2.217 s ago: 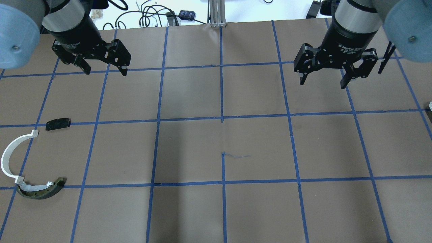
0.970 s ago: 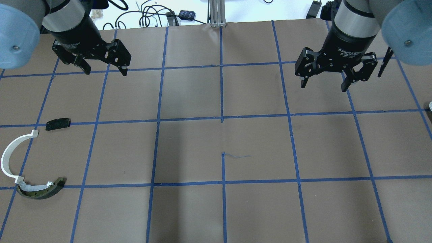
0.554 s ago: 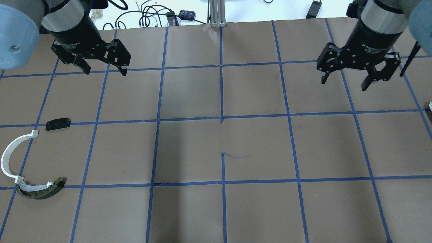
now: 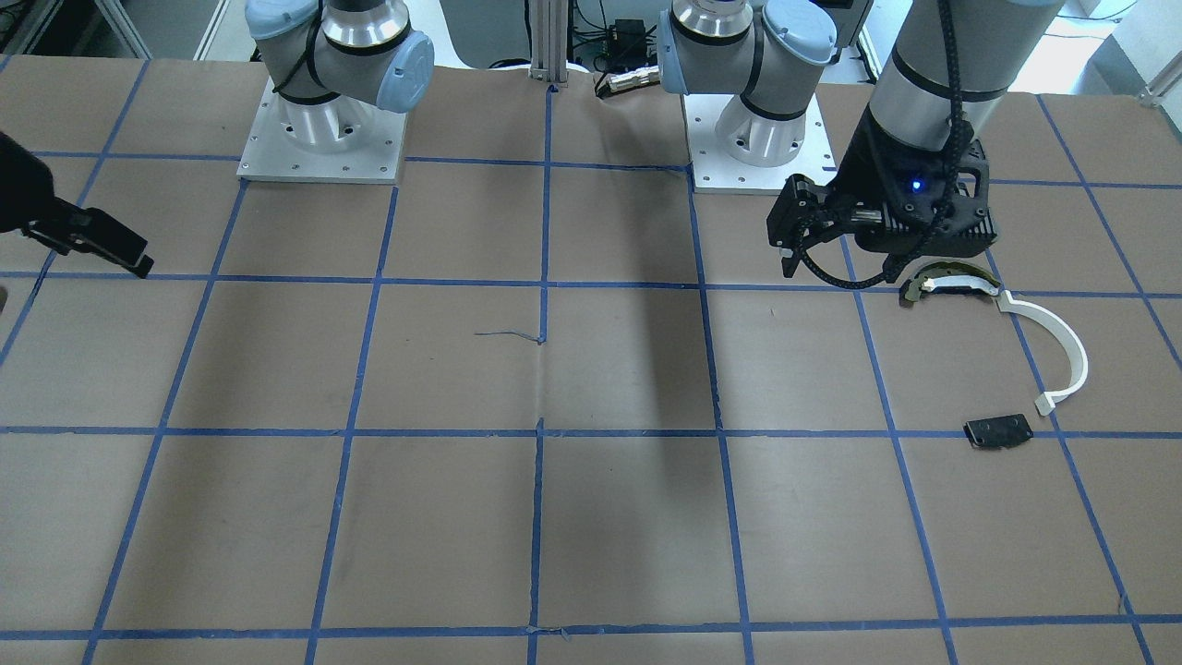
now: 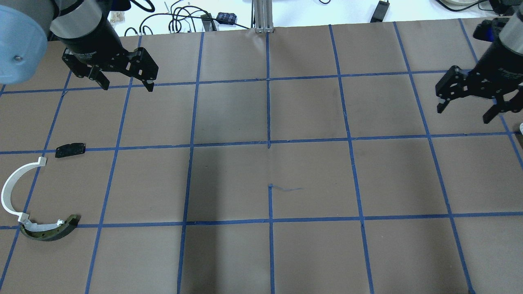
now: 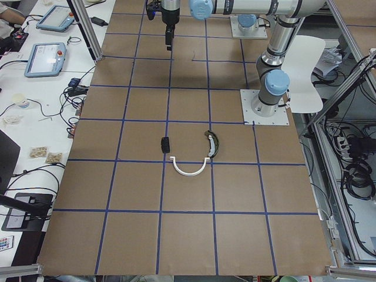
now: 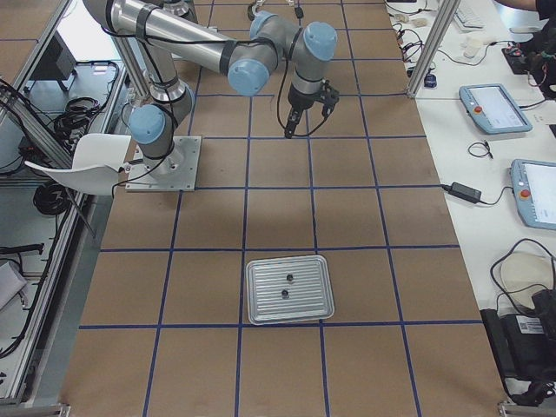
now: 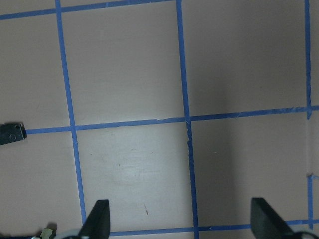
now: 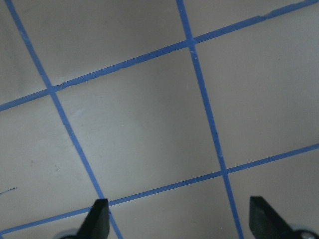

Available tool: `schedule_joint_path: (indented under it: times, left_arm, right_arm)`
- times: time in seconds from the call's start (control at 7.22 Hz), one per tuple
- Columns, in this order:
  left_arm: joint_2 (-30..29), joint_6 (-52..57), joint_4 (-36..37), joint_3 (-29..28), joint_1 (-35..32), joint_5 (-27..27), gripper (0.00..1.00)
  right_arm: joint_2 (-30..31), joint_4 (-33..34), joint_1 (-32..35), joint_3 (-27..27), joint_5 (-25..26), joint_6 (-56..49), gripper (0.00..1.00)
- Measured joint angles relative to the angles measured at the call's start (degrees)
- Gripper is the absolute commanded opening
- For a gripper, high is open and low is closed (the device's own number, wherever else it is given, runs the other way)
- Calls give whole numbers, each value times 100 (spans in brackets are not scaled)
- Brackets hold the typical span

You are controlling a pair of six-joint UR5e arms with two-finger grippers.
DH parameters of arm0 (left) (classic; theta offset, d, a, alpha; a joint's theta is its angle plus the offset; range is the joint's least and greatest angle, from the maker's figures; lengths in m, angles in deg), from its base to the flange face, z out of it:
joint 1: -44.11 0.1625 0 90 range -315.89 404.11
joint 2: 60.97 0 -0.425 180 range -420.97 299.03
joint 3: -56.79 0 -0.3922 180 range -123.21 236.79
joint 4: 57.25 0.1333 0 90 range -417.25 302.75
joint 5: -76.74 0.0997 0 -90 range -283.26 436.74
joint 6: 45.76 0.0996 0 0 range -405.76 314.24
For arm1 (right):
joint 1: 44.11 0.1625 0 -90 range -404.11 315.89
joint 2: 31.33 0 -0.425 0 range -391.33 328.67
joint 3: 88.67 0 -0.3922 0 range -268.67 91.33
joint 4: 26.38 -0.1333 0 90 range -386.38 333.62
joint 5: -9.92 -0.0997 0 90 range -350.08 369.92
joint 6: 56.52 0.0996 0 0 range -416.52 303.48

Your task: Place bearing gear from tray to pile

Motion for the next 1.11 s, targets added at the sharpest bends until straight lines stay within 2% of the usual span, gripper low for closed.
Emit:
schedule_joint_path:
  times: [0.14, 0.42, 0.69, 1.11]
  left_arm:
    - [3, -1, -9, -1, -1, -2, 100]
    - [5, -5, -20, -7, -1, -4, 100]
    - [6, 0, -16, -8, 1, -14, 100]
    - [6, 1, -17, 0, 2, -16, 100]
  right_arm:
    - [-223, 400, -501, -22, 140, -688, 100]
    - [-948, 1821, -1402, -26, 445, -2452, 100]
    - [-1677, 2951, -2097, 25, 501, -3822, 100]
    - [-2518, 3854, -2524, 54, 498, -4677, 98]
